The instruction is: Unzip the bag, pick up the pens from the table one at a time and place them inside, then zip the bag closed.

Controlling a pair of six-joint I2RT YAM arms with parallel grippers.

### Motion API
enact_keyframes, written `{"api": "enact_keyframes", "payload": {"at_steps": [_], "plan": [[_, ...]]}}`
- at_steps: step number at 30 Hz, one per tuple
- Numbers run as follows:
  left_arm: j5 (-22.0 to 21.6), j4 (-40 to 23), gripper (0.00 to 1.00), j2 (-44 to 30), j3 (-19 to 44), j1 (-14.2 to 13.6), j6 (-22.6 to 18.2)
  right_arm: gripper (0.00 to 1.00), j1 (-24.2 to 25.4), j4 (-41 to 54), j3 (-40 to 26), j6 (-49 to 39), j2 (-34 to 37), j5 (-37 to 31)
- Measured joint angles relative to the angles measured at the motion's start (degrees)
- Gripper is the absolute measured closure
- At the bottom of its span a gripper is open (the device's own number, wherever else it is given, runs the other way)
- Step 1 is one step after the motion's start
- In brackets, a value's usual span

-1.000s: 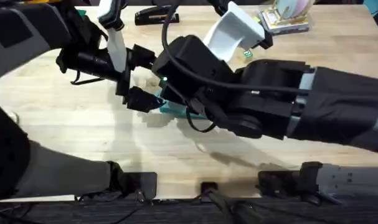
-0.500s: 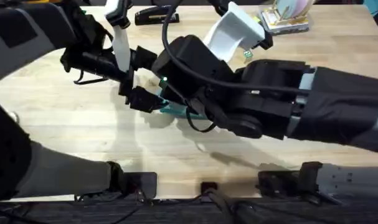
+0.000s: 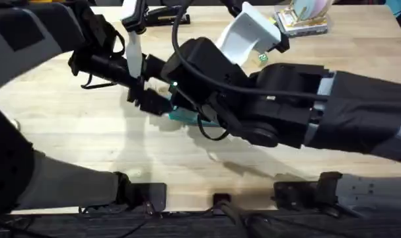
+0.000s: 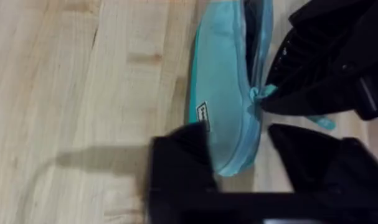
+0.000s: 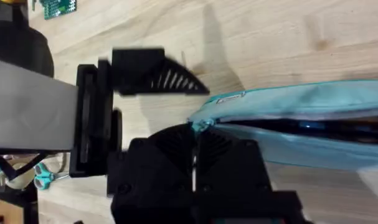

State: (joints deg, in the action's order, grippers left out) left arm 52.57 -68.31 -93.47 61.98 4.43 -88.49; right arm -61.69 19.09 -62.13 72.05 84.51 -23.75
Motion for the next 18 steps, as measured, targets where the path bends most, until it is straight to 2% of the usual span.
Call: {"api": "enact_keyframes", "payload": {"at_steps": [1, 2, 3, 13, 18], "plan": [[-0.1, 0.0, 0.452, 0.0, 0.0, 0.0, 0.2, 0.971, 0.0, 0.0, 0.0, 0.0, 0.0, 0.0], [-0.2, 0.0, 0.899, 0.0, 0.0, 0.0, 0.2, 0.971, 0.0, 0.0, 0.0, 0.0, 0.0, 0.0], [-0.1, 0.0, 0.938, 0.0, 0.0, 0.0, 0.2, 0.971, 0.0, 0.0, 0.0, 0.0, 0.0, 0.0], [-0.3, -0.1, 0.955, 0.0, 0.0, -0.1, 0.2, 0.971, 1.3, 1.3, 0.0, 0.0, -0.1, 0.7], [0.2, -0.1, 0.956, 0.0, 0.0, -0.3, 0.2, 0.971, 3.7, 6.1, 0.0, 0.6, -2.1, 2.3]]}}
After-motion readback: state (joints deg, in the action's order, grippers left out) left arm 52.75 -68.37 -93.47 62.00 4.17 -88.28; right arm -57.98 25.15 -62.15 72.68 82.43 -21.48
